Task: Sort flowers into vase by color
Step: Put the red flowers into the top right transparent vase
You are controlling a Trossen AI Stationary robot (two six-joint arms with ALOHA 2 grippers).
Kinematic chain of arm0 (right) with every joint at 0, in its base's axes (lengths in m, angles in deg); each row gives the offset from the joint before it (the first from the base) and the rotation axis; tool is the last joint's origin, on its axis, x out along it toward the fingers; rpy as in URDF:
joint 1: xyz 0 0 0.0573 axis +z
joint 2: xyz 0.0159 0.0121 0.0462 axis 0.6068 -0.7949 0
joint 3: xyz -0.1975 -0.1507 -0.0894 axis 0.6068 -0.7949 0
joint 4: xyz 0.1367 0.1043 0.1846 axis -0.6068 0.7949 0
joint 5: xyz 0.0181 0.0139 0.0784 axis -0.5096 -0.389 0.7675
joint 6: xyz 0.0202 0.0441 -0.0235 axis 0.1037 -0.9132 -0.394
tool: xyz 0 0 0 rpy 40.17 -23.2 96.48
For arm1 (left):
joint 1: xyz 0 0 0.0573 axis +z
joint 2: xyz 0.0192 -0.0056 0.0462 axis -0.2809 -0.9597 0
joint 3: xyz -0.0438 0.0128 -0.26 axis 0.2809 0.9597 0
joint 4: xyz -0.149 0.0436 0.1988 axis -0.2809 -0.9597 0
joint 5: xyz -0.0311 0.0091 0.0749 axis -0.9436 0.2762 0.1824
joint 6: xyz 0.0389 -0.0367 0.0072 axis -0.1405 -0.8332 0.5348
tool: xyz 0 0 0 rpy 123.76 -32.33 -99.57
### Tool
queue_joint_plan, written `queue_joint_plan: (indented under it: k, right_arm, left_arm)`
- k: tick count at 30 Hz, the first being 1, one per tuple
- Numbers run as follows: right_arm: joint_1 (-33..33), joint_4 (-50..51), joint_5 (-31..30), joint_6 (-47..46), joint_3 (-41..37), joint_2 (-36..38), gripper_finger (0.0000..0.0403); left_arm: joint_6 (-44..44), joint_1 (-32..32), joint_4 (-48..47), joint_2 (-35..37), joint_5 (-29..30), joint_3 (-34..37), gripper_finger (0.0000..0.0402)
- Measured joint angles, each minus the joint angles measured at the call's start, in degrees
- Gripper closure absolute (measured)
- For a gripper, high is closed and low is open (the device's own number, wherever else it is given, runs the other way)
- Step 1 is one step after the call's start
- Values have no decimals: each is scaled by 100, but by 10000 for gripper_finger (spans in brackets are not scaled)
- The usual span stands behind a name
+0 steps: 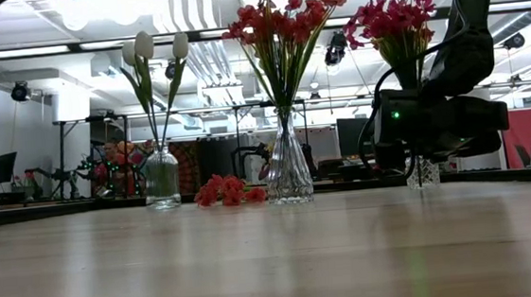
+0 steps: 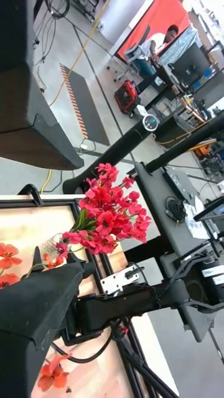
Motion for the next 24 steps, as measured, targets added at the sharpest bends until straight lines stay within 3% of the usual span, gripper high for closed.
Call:
queue_joint_plan:
  k: [24]
  right_arm:
    - [190, 166, 274, 151, 2, 212, 17]
  left_arm:
    - [2, 0, -323, 560, 149, 4, 155]
